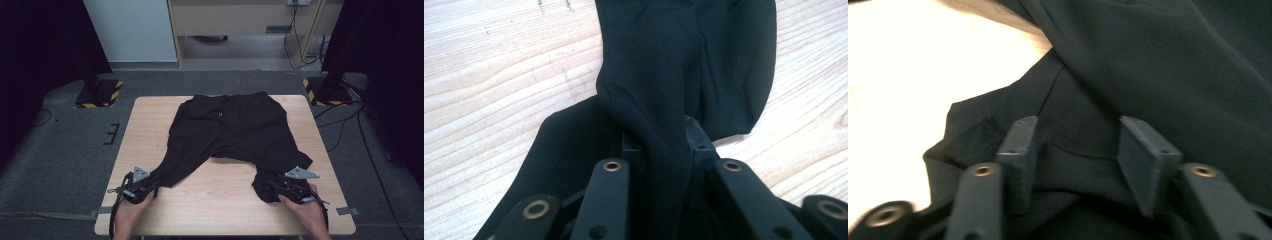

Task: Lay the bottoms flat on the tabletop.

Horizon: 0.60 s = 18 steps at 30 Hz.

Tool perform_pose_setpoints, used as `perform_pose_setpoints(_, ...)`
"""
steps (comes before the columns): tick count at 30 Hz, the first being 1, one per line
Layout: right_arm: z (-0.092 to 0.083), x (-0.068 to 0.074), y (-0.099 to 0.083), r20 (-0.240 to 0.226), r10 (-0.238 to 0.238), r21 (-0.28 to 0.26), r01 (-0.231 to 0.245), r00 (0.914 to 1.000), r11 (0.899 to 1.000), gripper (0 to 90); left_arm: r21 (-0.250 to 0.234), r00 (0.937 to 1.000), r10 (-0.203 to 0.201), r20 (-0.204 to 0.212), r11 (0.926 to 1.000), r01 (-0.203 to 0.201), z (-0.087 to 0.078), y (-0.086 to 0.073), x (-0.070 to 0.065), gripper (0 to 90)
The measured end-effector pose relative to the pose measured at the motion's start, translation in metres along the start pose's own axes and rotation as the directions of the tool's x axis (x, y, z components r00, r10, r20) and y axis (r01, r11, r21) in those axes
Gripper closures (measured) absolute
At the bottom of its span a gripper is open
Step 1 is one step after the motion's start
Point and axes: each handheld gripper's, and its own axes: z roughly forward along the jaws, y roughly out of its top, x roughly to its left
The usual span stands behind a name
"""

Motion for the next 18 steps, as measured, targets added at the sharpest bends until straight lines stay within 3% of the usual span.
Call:
perform_pose_setpoints(3, -0.003, -0.002, -0.002, -0.011, -0.006, 0.007, 0.006, 0.9999, 1.0, 71.6, -0.01, 0.9999, -0.009, -0.009, 0.9999, 0.009, 0.001, 0.001, 0.0, 68.3)
perform_pose_setpoints(6, -0.006, -0.003, -0.003, -0.029, -0.014, 0.017, 0.014, 0.9995, 1.0, 77.0, -0.025, 0.9986, -0.017, -0.051, 0.9996, 0.016, 0.003, 0.003, -0.001, 46.2)
perform_pose_setpoints(9, -0.009, -0.004, -0.005, -0.037, -0.014, 0.02, 0.014, 0.9992, 1.0, 79.6, -0.056, 0.9981, -0.015, -0.06, 0.9984, 0.011, 0.003, 0.006, -0.001, 36.5)
perform_pose_setpoints(15, -0.014, -0.002, -0.008, -0.041, -0.017, 0.027, 0.018, 0.999, 0.999, 81.4, -0.129, 0.9976, 0.021, -0.066, 0.9912, -0.029, 0.0, 0.018, -0.009, 32.3)
perform_pose_setpoints(18, -0.018, 0.0, -0.012, -0.039, -0.022, 0.031, 0.024, 0.999, 0.999, 81.5, -0.154, 0.9979, 0.049, -0.043, 0.9865, -0.055, 0.003, 0.025, -0.016, 32.3)
